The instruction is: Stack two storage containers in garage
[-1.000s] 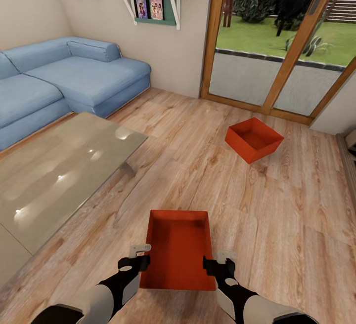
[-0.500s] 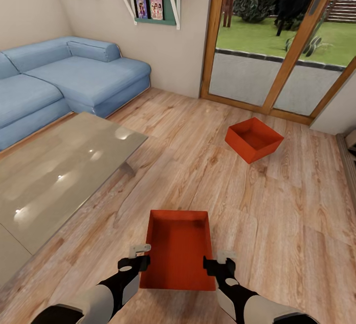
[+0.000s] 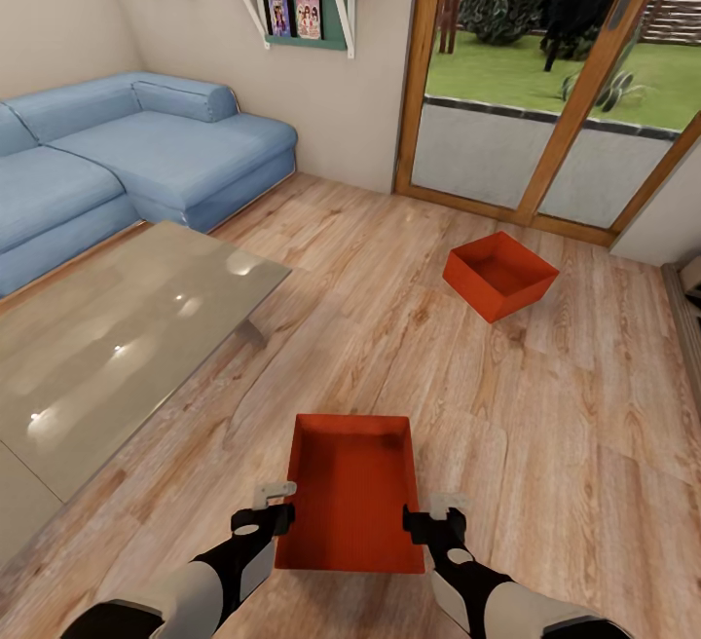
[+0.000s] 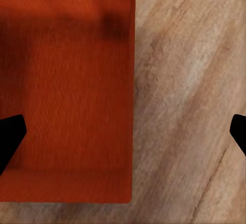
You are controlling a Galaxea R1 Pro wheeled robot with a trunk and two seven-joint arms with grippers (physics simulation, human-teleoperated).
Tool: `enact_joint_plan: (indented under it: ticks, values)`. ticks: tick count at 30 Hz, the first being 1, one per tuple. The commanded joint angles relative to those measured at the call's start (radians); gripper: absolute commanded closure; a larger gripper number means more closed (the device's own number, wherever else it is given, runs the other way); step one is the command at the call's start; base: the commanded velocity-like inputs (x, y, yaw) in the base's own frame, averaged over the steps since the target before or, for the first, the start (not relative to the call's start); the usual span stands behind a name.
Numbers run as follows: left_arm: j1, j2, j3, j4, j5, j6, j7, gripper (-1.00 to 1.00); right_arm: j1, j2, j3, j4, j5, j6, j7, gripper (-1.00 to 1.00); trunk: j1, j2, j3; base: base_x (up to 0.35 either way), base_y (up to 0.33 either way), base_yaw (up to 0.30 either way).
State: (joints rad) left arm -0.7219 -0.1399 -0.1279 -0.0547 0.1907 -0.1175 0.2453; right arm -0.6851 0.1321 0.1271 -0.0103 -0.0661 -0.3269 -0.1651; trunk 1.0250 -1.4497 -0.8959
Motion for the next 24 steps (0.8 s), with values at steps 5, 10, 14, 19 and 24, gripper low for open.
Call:
enact_joint_plan:
  ticks: [5, 10, 14, 19, 24]
  values:
    - [0.0, 0.0, -0.009, 0.002, 0.01, -0.003, 0.004, -1.0, -0.001, 0.003, 0.008, 0.002, -0.006, -0.003, -0.001, -1.0, 0.0, 0.0, -0.001, 0.0, 0.0, 0.0]
    - [0.0, 0.001, -0.009, 0.009, 0.01, -0.004, 0.005, -1.0, -0.001, 0.006, 0.008, 0.002, -0.006, -0.003, 0.007, -1.0, 0.0, 0.0, -0.001, 0.0, 0.0, 0.0]
    - [-0.001, 0.001, -0.009, 0.011, 0.01, -0.004, 0.005, -1.0, 0.0, 0.006, 0.008, 0.003, -0.006, -0.003, 0.011, -1.0, 0.0, 0.0, -0.001, 0.0, 0.0, 0.0]
    - [-0.001, 0.001, -0.009, 0.012, 0.01, -0.004, 0.005, -1.0, -0.001, 0.005, 0.008, 0.003, -0.006, -0.003, 0.011, -1.0, 0.0, 0.0, -0.001, 0.0, 0.0, 0.0]
    - [0.0, 0.002, -0.009, 0.012, 0.01, -0.004, 0.005, -1.0, 0.0, 0.006, 0.008, 0.003, -0.006, -0.003, 0.011, -1.0, 0.015, -0.028, -0.013, 0.0, 0.0, 0.0]
